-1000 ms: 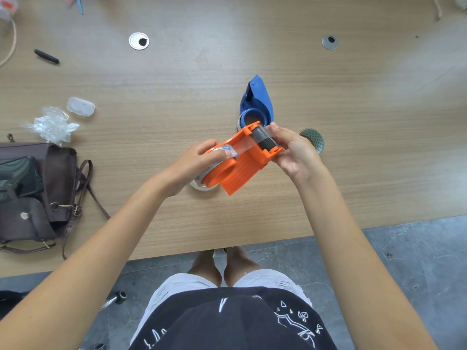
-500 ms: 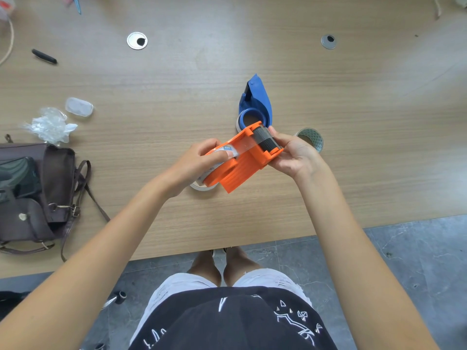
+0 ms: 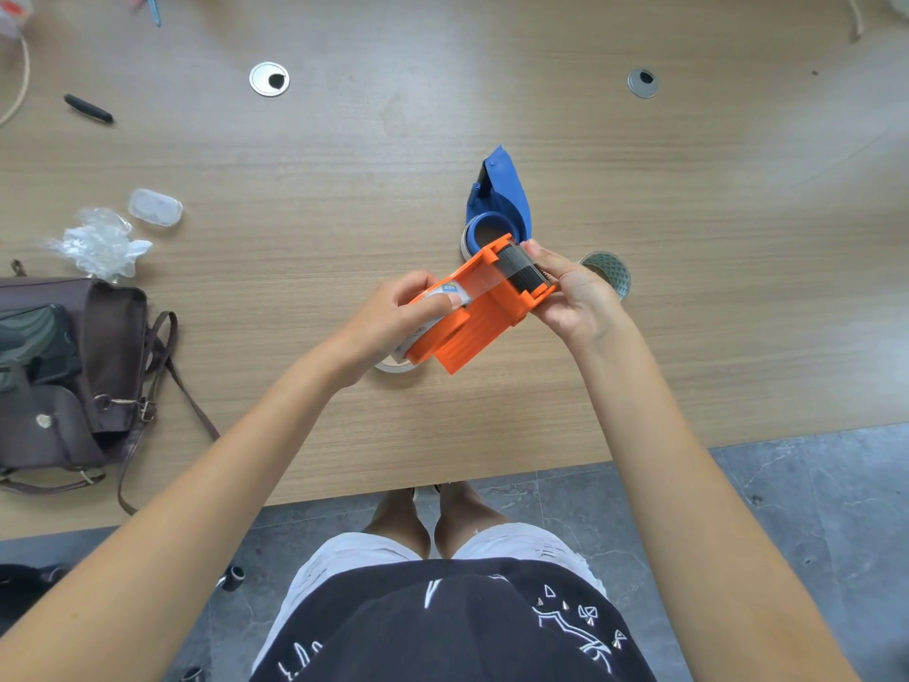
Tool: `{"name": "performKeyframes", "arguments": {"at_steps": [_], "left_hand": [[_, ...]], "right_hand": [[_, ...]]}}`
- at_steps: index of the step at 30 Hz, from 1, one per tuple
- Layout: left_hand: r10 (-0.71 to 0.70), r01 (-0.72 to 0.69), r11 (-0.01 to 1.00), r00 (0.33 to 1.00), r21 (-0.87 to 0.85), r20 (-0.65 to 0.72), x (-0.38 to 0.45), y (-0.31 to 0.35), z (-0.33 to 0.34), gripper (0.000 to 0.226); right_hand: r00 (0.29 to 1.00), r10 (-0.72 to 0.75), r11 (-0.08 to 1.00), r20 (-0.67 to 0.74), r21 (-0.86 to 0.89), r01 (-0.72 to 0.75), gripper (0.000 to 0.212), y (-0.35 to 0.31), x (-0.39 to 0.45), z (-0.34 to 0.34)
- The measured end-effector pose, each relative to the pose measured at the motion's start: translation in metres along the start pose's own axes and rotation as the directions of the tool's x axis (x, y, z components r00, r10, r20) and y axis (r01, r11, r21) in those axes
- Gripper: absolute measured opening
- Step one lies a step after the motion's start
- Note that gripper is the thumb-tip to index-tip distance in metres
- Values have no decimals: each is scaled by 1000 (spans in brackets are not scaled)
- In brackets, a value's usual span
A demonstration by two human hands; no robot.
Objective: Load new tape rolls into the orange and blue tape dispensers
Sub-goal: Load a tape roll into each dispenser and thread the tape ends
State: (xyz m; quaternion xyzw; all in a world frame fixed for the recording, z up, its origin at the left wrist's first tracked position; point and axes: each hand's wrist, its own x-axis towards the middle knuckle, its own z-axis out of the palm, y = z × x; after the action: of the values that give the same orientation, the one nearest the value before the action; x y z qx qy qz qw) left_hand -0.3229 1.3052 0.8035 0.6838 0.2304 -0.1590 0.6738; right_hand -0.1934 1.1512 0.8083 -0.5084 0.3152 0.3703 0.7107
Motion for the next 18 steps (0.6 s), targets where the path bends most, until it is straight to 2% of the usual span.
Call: {"name": "performKeyframes", "arguments": {"at_steps": [4,8,10,14,18], "left_hand": [[1,-1,1000,1000,-3,-18,0,-1,1,55],[22,-23,1000,999,-7,-40,0,-2,1,38],[34,-34,999,998,-15,-48,-1,-2,2,41],[62,-64,998,996,-20,-68,-1,0,3,53],[79,-80,997,994,-12,-75,1,0,3,42]], "right_hand": [[1000,28,998,-2,61,-28,9,-1,0,1],[995,100,993,18,65,-101,16,-6,-1,1],[991,128,989,28,68,-129,18,-8,0,1],[978,186,978,95,80,-194,8,-12,-1,3],[961,256,959,106,99,-266,30,-13,3,1]]}}
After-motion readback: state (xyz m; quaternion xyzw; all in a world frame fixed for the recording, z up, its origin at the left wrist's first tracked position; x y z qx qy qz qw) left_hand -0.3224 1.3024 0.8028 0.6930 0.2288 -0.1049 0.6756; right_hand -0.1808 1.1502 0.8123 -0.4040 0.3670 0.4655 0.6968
